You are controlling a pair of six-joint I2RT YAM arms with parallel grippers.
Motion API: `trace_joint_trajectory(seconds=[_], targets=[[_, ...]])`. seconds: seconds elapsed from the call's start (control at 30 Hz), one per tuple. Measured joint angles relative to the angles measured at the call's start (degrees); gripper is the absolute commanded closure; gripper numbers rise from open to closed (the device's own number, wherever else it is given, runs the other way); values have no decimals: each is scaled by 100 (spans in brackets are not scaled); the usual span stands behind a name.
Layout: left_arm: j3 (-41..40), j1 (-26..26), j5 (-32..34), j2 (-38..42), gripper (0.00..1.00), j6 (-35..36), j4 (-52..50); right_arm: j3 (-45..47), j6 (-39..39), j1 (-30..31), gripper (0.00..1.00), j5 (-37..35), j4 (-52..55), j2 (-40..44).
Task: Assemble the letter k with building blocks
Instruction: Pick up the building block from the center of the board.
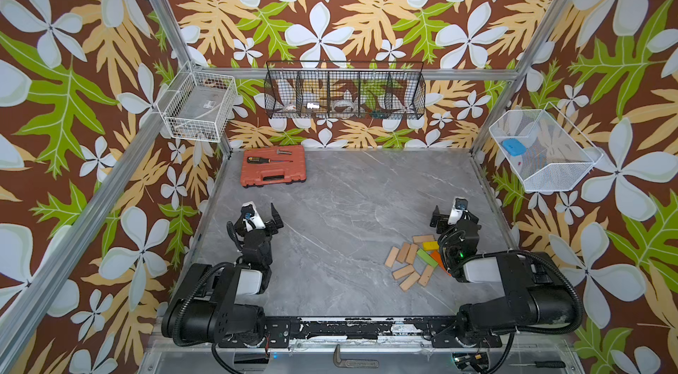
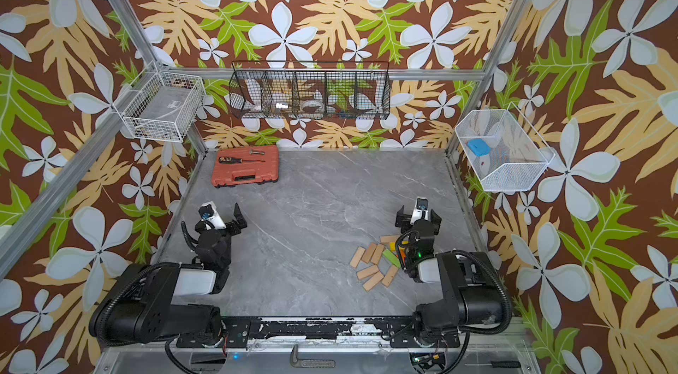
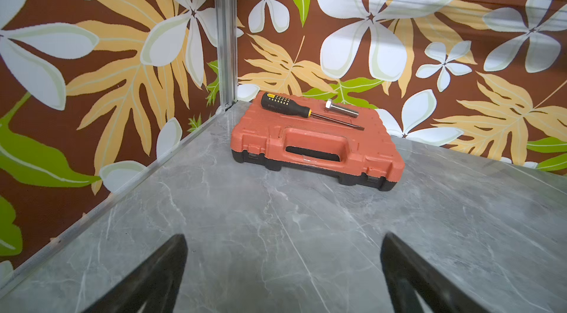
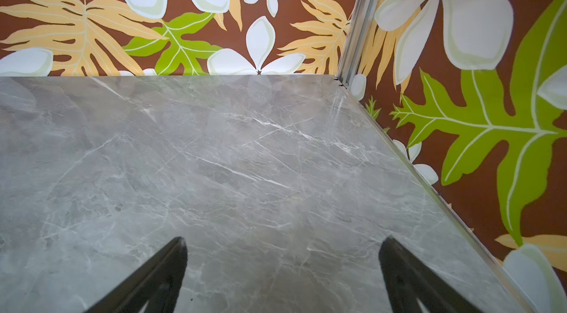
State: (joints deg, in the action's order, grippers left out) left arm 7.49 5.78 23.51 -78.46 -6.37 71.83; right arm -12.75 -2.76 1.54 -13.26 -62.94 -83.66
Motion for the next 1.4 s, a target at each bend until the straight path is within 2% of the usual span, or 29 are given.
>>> trace_joint_trajectory(seconds=[0.7, 0.87, 1.03, 1.2, 1.3, 1.4], targets=[[0, 0, 0, 0, 0, 0, -2, 4, 0, 0, 0, 0, 0, 11], [0, 0, 0, 0, 0, 0, -2, -39, 0, 0, 0, 31, 297, 476], [0, 0, -2, 0, 0, 0, -2, -654, -278, 0, 0, -92, 1952, 1759], [-42, 20, 57, 129, 0, -7, -24, -1853, -1357, 0, 4, -149, 4627, 3018], [-225, 188, 219, 337, 0, -2, 142, -2492, -1928, 0, 6, 319, 6124, 3407], [-157, 758, 590, 887, 0, 286, -289, -2975, -2350, 0, 8, 887, 7499, 3622]])
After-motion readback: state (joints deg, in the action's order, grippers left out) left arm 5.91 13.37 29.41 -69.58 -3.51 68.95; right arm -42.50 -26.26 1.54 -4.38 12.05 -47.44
